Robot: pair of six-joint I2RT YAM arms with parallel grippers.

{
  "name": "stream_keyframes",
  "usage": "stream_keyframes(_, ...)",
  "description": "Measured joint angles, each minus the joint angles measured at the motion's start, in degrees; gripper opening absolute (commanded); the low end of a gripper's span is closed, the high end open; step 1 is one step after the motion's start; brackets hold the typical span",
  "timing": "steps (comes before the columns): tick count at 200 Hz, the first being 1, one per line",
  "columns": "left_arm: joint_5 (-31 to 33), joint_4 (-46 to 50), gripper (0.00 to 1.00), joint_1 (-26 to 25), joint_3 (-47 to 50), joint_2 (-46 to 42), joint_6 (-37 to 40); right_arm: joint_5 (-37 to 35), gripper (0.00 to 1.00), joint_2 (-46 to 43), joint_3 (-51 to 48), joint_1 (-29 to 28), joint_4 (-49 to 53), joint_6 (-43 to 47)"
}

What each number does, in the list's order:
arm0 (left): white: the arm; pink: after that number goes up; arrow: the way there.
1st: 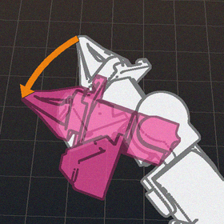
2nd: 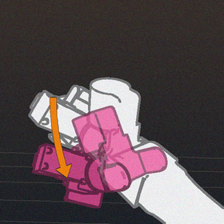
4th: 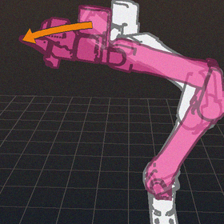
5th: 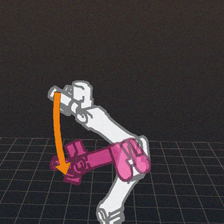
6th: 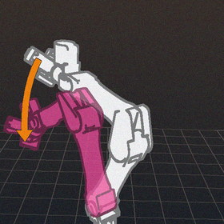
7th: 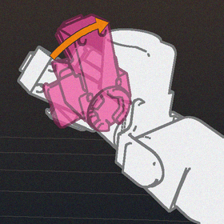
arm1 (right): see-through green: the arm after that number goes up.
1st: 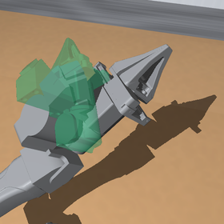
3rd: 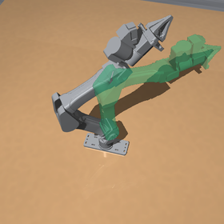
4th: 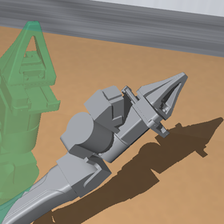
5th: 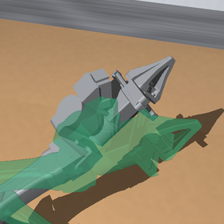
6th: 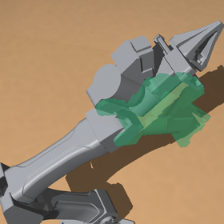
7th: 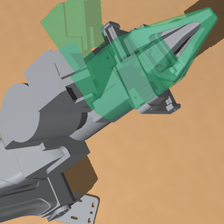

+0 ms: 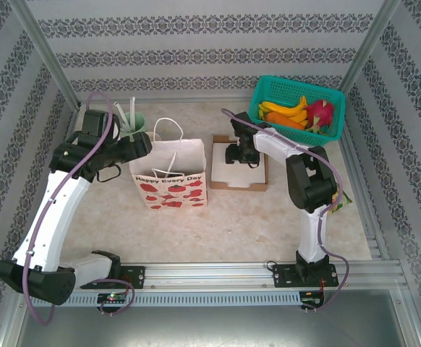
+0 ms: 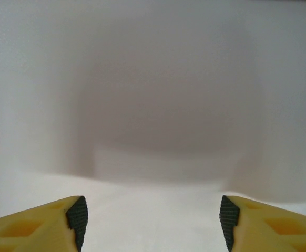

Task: Pack the takeout coffee

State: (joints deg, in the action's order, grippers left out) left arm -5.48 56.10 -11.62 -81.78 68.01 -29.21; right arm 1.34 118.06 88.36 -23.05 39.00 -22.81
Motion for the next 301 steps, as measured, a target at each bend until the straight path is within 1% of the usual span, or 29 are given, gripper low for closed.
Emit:
stream_keyframes(8,0.09,-0.11,1.00,0.09,0.00,0.00,0.13,-0.02,0.65,0.66,0.20,-0.15,0.20,-0.26)
stream_keyframes(17,0.20,-0.39,1.00,0.13,0.02,0.00,0.28,-0.26,0.55,1.81,0.57,-0.37,0.46,-0.81)
stream_keyframes(26,0.17,-0.66,1.00,0.11,0.02,0.02,0.37,-0.94,0.47,2.95,0.96,-0.48,0.66,-0.74)
stream_keyframes(31,0.17,-0.81,1.00,0.11,0.02,0.02,0.42,-1.64,0.40,3.19,1.20,-0.48,0.96,-1.11)
stream_keyframes(46,0.20,-1.20,1.00,0.11,0.02,0.02,0.57,-2.23,0.26,2.86,1.55,-0.48,1.25,-0.94)
stream_keyframes(84,0.20,-1.31,1.00,0.13,0.02,0.02,0.98,-3.96,0.08,1.57,1.53,-0.83,1.73,-0.57)
stream_keyframes(118,0.20,-1.38,1.00,0.13,0.02,0.20,1.60,-4.55,0.05,-0.85,1.49,-0.85,2.03,0.31)
stream_keyframes(133,0.20,-1.44,1.00,0.13,0.02,0.42,1.81,-4.57,0.00,-1.38,1.46,-0.85,2.03,0.31)
stream_keyframes(176,0.17,-1.49,1.00,0.11,0.02,0.96,2.43,-5.16,0.00,-3.37,-0.04,-0.85,2.01,0.52)
stream_keyframes(191,0.17,-1.62,1.00,0.13,0.02,0.94,3.17,-5.62,0.00,-5.42,-1.03,-0.85,1.90,0.72)
stream_keyframes(226,-0.09,-3.45,1.00,0.11,0.02,0.63,5.64,-5.97,0.00,-13.68,-2.99,-0.70,0.83,1.95)
stream_keyframes(259,-3.43,-6.73,1.00,0.15,0.24,-0.72,9.05,-5.70,0.00,-16.85,-3.98,-0.70,-1.75,2.16)
stream_keyframes(301,-9.11,-11.15,1.00,0.20,2.14,-4.35,14.69,-3.23,0.00,-23.17,-9.33,-0.70,-7.37,2.93)
